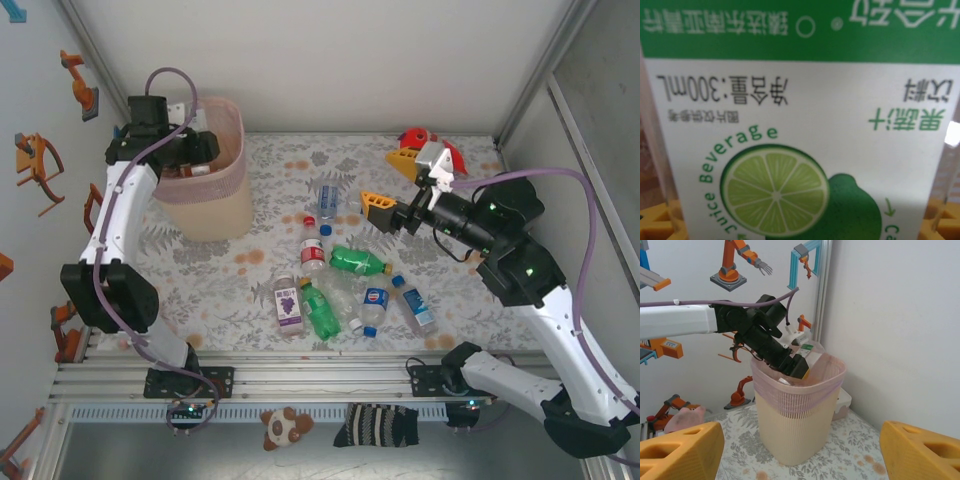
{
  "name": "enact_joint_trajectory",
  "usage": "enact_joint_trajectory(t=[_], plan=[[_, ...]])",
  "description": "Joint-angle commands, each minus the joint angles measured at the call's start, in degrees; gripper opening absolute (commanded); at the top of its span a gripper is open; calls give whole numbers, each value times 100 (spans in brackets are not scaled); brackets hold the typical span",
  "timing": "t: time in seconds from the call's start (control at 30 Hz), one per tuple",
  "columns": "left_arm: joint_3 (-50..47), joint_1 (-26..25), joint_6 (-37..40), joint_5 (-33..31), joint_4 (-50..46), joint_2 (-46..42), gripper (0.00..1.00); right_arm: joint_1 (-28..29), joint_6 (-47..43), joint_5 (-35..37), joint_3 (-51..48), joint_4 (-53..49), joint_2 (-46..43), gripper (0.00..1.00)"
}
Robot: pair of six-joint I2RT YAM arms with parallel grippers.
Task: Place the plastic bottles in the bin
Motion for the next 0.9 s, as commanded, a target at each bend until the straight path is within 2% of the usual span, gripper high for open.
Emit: enact_joint_trajectory(t=[0.0,0.17,0.33,0.6,0.7,0.87], plan=[[278,28,-254,-83,-517,212,59,26,36,61,-54,26,13,80],[533,31,-246,-119,-1064,629,63,26,51,81,-62,18,41,79],[555,25,-314,-145,-1183,820,68,26,66,131,-56,3,94,79],[657,25,-256,-167,-1195,715,76,27,74,274,-19,-99,176,79],[717,26,-221,-167,-1214,661,83,31,49,323,7,-114,190,79],[846,28,-202,-155,-1252,592,84,29,-23,481,144,-361,283,79]])
